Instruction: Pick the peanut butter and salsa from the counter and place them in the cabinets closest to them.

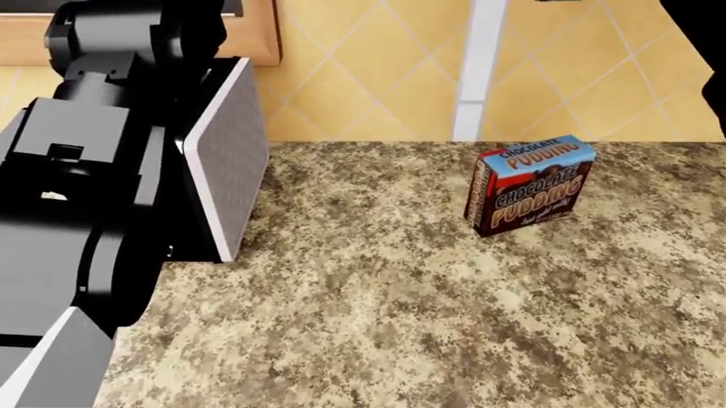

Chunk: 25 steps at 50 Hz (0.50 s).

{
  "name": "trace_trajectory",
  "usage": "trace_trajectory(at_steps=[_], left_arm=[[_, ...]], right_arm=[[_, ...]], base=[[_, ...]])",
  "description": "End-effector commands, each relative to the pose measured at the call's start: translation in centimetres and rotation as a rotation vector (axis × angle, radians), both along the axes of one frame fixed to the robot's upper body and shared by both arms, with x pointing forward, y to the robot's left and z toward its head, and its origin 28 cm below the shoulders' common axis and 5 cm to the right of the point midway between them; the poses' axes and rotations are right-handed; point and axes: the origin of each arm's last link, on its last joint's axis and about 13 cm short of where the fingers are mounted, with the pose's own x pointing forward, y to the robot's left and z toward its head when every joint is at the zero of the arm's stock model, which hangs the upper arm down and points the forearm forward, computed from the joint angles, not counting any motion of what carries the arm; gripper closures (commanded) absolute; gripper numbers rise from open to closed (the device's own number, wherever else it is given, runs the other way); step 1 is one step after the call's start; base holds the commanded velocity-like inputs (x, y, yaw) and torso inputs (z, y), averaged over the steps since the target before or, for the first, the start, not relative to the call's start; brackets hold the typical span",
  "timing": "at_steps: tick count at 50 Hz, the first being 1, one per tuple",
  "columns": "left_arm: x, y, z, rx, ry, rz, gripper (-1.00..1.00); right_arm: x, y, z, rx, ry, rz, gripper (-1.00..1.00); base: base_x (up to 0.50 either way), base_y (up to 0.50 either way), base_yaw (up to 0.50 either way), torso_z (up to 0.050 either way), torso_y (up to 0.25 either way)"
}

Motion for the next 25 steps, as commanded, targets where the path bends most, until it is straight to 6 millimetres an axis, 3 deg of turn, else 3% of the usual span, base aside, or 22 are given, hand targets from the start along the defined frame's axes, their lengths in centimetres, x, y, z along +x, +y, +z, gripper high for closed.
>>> trace_trajectory(at_steps=[1,25], left_arm=[[0.0,0.0,-0.2,-0.002,0.004,-0.001,-1.00],[0.1,0.1,-0.3,0.003,0.005,0.002,-1.00]], right_arm=[[-2.9,-0.3,-0.5,0.023,-0.053,-0.006,1.00],[-6.4,1.0,-2.5,0.029,-0.119,0.043,1.00]], base=[[0.00,0.00,0.00,0.000,0.000],[0.00,0.00,0.00,0.000,0.000]])
